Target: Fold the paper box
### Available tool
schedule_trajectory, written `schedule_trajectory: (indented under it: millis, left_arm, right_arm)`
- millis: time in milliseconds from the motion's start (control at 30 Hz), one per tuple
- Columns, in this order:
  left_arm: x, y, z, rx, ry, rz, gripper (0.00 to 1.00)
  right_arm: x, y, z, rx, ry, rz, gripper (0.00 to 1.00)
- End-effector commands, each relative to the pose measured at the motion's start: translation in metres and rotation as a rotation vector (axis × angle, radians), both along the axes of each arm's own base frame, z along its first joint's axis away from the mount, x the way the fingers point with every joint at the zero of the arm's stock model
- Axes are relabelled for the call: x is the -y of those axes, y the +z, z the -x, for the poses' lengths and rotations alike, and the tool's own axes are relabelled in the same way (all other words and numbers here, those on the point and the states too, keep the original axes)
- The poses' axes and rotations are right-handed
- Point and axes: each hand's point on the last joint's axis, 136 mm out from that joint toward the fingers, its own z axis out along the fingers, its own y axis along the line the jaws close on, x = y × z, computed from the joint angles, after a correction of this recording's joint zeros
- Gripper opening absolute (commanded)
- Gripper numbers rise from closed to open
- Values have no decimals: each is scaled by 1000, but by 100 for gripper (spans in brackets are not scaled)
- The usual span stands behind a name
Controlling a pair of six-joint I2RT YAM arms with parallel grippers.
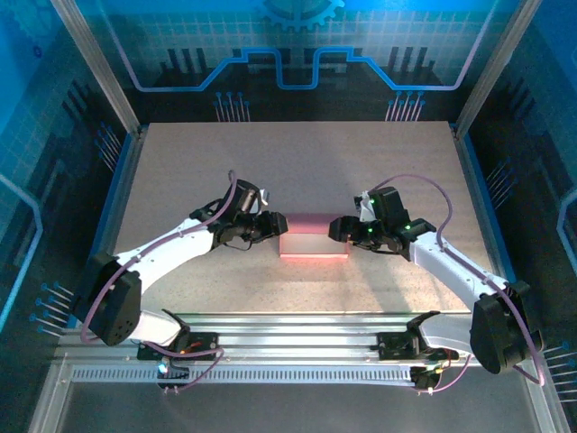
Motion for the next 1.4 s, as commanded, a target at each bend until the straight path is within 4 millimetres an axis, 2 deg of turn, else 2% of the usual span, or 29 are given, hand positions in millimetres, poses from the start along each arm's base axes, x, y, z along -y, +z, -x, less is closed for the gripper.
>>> schedule_trajectory:
  millis: [0, 133, 200, 300, 500, 600, 733, 800, 933, 1100, 1367]
  left_arm:
    - [5, 3, 0, 8, 3, 49, 40]
    - [-2, -6, 4, -1, 20, 23, 39]
    - [-6, -9, 7, -5, 26, 11, 44]
    - [-15, -11, 12, 2, 32, -27, 52]
    - [-30, 2, 20, 12, -4, -68, 61]
    - [-36, 8, 19, 13, -17, -95, 62]
    - [-26, 23, 7, 17, -34, -58, 62]
    - [-17, 22, 2, -11, -51, -38, 61]
    - [-10, 8, -5, -53, -51, -32, 59]
    - [2, -5, -7, -96, -66, -9, 56]
    - [16, -6, -4, -112, -95, 17, 55]
  right_arm:
    - [-3, 3, -3, 16, 9, -34, 64]
    - [1, -3, 0, 6, 6, -5, 65]
    - [5, -7, 3, -1, 5, 22, 70]
    - [17, -10, 12, -8, 2, 83, 72]
    - [39, 0, 29, -1, -1, 165, 79]
    - [48, 8, 25, 14, -26, 160, 83]
    - [42, 28, 5, 55, -22, 74, 83]
    - [35, 33, -5, 59, -3, 58, 83]
    - [22, 27, -19, 36, 21, 7, 80]
    - [12, 10, -23, -14, 48, -10, 76]
    - [0, 0, -19, -47, 81, -18, 72]
